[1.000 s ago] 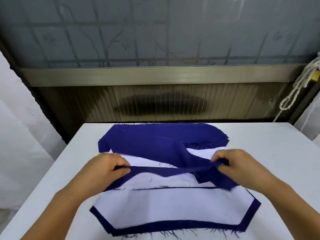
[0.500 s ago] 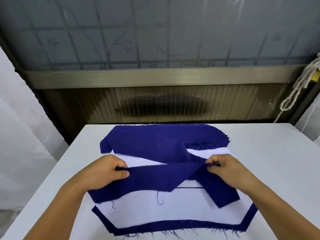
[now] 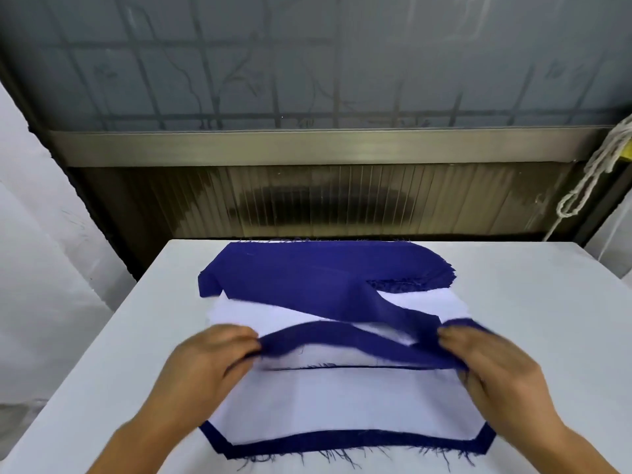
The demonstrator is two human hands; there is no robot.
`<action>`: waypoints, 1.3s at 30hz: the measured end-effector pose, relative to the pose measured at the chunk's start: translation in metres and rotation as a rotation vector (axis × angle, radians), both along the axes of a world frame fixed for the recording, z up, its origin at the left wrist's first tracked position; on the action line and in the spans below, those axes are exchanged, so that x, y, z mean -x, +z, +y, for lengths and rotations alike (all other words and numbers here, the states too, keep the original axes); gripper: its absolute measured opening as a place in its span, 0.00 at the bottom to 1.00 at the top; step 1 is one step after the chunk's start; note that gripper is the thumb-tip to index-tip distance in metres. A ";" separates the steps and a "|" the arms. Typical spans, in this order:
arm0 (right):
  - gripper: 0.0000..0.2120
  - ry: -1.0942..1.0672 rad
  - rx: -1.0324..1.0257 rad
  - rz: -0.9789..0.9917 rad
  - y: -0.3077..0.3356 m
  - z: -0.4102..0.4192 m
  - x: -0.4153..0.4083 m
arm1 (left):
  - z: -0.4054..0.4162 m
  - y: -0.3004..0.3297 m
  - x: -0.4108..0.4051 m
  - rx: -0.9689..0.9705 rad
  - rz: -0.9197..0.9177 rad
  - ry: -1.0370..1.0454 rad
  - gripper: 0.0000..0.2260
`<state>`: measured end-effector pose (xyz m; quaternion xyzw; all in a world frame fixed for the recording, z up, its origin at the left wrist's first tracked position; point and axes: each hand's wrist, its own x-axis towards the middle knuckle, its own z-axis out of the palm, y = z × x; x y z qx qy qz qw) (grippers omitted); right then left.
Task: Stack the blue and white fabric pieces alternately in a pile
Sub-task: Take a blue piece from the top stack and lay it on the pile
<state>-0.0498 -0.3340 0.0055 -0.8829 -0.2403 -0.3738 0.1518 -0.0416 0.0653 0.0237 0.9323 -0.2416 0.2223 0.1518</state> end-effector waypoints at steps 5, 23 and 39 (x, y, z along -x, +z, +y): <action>0.28 0.100 0.169 0.094 -0.038 -0.005 0.020 | 0.000 -0.055 0.032 -0.043 0.047 -0.133 0.29; 0.31 -0.043 0.193 0.101 -0.044 -0.006 0.033 | -0.008 -0.074 0.032 -0.011 -0.105 -0.023 0.06; 0.27 -0.024 0.073 0.159 -0.043 -0.007 0.037 | -0.005 -0.042 0.036 -0.023 0.298 -0.112 0.15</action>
